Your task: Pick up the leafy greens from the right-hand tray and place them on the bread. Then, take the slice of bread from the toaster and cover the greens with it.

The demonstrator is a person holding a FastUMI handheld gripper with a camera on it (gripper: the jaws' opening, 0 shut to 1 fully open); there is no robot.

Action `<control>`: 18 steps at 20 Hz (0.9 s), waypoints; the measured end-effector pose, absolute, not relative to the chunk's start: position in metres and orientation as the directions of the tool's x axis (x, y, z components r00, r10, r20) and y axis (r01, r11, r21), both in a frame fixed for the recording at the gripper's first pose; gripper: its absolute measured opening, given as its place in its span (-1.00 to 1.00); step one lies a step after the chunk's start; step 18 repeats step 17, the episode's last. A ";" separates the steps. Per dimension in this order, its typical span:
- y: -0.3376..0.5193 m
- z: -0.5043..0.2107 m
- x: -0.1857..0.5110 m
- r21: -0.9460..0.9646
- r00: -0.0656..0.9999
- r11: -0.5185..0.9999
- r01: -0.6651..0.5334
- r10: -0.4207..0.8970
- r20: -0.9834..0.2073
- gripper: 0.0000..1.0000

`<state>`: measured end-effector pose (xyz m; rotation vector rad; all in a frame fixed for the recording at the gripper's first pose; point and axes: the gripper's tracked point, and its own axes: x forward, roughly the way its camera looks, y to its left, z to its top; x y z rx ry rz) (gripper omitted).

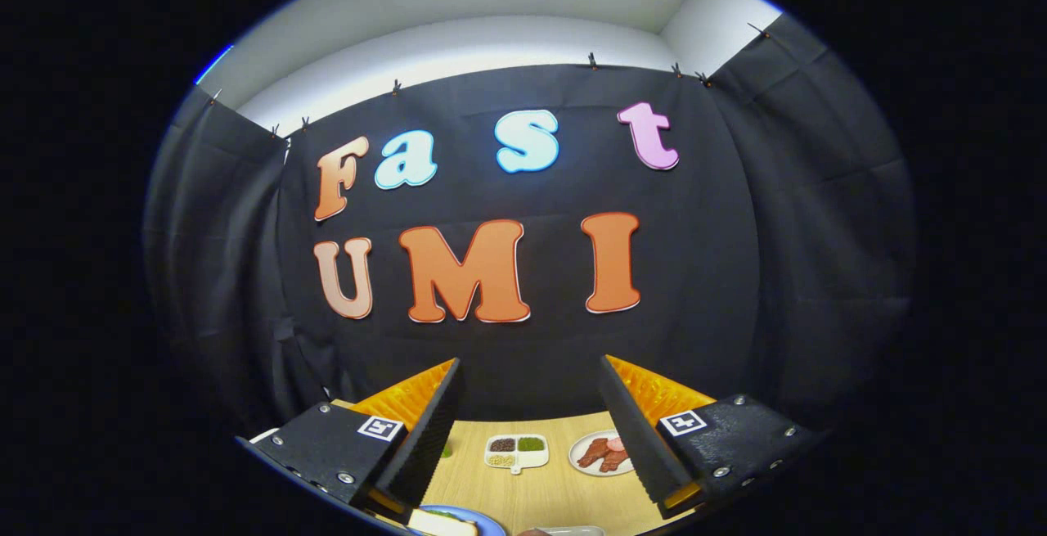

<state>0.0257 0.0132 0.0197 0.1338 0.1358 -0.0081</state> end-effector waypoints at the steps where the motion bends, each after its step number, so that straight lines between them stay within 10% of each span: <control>1: 0.009 0.024 0.024 0.121 0.992 0.992 0.025 -0.010 -0.123 0.96; 18: 0.007 0.031 0.020 -0.021 0.997 0.998 0.055 -0.056 -0.044 0.96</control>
